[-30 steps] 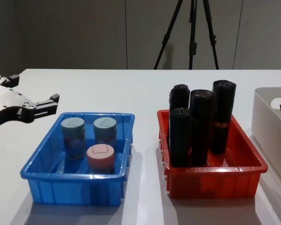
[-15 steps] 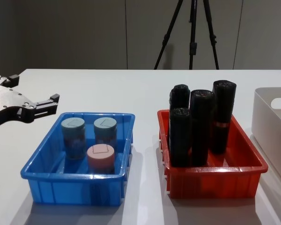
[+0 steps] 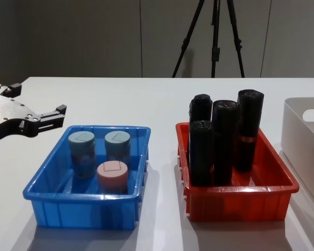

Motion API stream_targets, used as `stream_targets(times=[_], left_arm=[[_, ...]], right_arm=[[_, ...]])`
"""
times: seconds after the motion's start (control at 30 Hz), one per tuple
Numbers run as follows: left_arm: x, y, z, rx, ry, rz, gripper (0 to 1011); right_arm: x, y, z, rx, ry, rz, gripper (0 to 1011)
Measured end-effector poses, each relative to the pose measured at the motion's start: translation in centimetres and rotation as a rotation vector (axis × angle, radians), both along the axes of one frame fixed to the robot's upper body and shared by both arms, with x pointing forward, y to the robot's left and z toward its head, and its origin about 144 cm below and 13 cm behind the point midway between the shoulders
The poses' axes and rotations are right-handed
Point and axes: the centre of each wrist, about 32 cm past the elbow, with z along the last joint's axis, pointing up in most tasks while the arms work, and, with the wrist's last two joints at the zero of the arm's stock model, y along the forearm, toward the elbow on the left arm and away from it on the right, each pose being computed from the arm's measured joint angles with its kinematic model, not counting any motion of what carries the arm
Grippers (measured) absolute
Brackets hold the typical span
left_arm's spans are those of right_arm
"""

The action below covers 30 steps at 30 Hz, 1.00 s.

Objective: Pick the cotton swabs from the blue box and place them into the white box.

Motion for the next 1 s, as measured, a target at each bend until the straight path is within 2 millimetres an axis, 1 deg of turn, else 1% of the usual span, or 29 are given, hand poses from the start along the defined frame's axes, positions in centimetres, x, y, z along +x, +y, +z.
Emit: stream_targets(times=[0.5, 1.0], left_arm=[[0.0, 0.0, 0.0, 0.0, 0.0, 0.0, 1002], [0.0, 0.0, 0.0, 0.0, 0.0, 0.0, 1002]], right_arm=[[-1.1, 0.2, 0.9, 0.017, -0.029, 0.046, 1001], [-1.6, 0.3, 1.4, 0.013, -0.097, 0.107, 1001]])
